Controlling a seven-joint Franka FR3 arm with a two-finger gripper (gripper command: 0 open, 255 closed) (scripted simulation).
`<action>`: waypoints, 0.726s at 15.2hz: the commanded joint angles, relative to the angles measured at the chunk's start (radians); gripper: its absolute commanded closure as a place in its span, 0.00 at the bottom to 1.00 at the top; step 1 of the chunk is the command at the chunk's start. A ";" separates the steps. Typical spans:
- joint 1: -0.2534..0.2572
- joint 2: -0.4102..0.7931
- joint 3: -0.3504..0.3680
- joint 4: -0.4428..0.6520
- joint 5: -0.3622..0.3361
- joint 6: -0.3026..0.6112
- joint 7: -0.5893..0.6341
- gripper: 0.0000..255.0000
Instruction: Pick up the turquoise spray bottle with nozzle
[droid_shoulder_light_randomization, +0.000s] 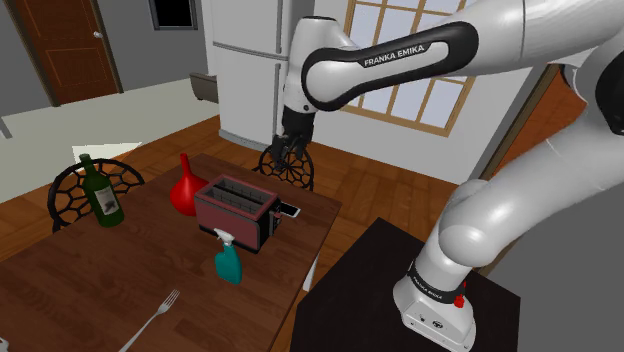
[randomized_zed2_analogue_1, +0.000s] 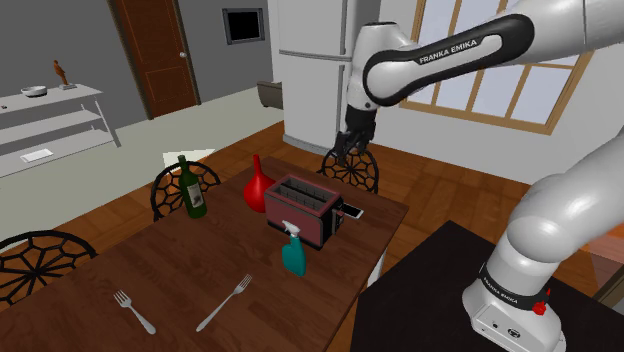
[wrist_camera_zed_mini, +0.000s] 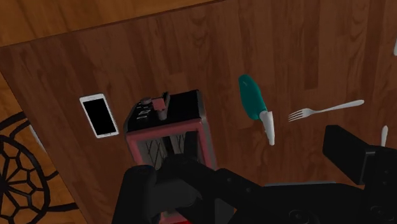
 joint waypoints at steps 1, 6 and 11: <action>0.001 0.066 0.025 -0.002 -0.009 0.066 0.026 0.00; -0.002 0.249 0.078 0.038 -0.062 0.193 0.103 0.00; 0.003 0.447 0.111 0.112 -0.160 0.294 0.204 0.00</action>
